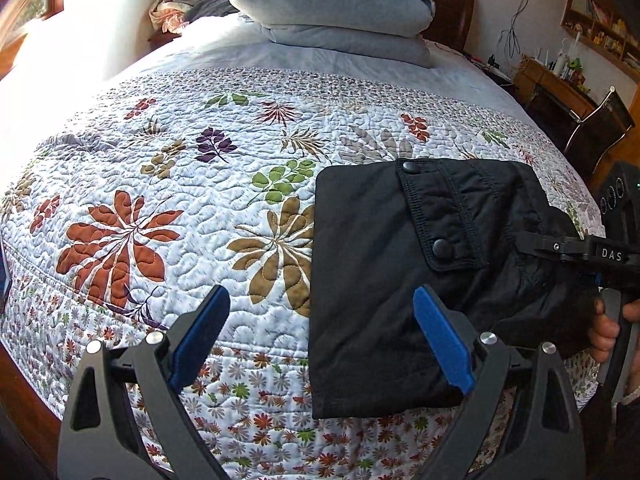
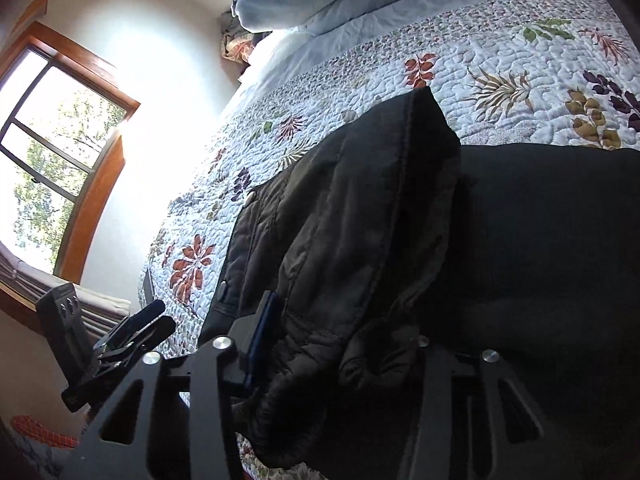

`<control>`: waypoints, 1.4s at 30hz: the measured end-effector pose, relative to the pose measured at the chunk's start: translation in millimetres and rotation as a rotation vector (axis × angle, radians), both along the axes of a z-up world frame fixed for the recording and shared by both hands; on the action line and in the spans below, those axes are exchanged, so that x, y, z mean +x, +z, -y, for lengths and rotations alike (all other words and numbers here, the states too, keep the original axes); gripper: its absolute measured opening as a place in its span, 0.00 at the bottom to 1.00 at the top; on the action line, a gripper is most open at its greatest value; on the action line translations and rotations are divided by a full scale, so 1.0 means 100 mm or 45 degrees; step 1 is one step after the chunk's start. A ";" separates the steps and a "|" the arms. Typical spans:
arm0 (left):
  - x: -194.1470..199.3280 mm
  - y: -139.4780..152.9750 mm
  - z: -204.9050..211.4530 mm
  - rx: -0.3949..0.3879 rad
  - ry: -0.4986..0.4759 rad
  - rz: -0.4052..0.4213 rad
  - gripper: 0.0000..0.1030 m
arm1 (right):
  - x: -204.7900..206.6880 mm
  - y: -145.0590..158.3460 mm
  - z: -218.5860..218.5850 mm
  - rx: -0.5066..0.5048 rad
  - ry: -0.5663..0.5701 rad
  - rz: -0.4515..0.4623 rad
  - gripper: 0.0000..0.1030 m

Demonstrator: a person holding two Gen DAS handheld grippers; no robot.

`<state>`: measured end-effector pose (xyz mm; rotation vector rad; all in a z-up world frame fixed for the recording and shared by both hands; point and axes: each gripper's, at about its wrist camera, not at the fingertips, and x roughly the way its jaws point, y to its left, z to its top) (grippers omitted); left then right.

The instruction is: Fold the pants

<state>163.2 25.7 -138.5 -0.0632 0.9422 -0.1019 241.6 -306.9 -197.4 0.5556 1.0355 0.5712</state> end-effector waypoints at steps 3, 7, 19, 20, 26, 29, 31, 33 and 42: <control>0.01 -0.05 -0.03 0.038 0.020 -0.026 0.92 | -0.05 0.12 -0.04 -0.004 0.016 0.047 0.32; 0.02 -0.11 -0.13 0.054 0.066 -0.073 0.92 | -0.10 0.36 -0.10 0.001 0.033 0.119 0.29; -0.03 -0.13 -0.24 0.012 0.117 -0.107 0.92 | -0.29 0.90 0.10 0.051 0.015 0.243 0.28; -0.02 -0.13 -0.22 0.014 0.111 -0.108 0.92 | -0.31 0.93 0.15 0.051 0.003 0.249 0.28; 0.00 -0.13 -0.02 0.015 0.064 -0.124 0.92 | -0.43 1.00 0.57 0.043 -0.088 0.270 0.28; 0.00 -0.13 0.12 0.019 0.024 -0.121 0.92 | -0.48 0.96 0.81 0.028 -0.137 0.251 0.28; 0.01 -0.12 0.23 0.035 -0.004 -0.117 0.92 | -0.54 0.90 0.94 0.011 -0.162 0.236 0.28; 0.01 -0.11 0.33 0.050 -0.033 -0.119 0.92 | -0.59 0.84 1.07 0.004 -0.193 0.220 0.28; 0.01 -0.11 0.59 0.075 -0.092 -0.130 0.92 | -0.72 0.56 1.38 0.042 -0.269 0.166 0.28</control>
